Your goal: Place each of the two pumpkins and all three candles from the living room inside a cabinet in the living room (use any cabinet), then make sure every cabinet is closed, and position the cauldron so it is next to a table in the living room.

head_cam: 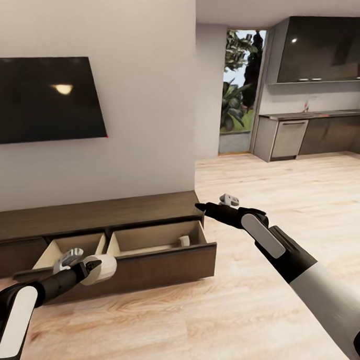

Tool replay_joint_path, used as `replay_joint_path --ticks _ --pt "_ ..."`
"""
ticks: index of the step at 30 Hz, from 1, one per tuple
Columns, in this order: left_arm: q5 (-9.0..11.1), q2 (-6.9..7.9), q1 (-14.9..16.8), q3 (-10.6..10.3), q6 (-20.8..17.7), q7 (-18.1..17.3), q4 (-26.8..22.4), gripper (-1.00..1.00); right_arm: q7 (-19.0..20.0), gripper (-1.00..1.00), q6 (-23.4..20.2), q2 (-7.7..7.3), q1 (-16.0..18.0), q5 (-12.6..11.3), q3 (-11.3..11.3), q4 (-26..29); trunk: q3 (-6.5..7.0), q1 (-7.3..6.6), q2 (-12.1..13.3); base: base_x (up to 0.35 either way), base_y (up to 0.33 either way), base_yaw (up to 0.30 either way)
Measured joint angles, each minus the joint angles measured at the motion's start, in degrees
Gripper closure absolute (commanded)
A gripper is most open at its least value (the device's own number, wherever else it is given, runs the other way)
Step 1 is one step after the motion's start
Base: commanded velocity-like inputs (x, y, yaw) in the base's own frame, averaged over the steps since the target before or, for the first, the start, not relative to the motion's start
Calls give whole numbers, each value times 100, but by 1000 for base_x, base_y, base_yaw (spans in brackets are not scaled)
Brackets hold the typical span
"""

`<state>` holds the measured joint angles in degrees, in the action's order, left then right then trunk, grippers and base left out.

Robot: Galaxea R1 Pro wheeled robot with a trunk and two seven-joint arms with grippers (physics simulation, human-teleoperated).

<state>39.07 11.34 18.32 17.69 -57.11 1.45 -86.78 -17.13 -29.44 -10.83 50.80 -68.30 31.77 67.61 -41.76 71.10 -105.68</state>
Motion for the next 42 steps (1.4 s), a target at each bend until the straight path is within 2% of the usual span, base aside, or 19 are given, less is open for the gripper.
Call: replay_joint_path --ticks 12,25,42 --pt "-21 0 0 2 -1 0 1 100 -32 -100 3 -2 0 -1 6 40 0 0 0 193 -11 0" --pt "-28 -1 0 -56 1 0 2 100 -31 -100 10 0 2 0 16 -9 0 0 0 227 -164 0" --pt "-79 3 0 -59 7 0 17 100 -32 -100 12 7 -1 -7 16 -56 0 -1 0 316 -20 0"
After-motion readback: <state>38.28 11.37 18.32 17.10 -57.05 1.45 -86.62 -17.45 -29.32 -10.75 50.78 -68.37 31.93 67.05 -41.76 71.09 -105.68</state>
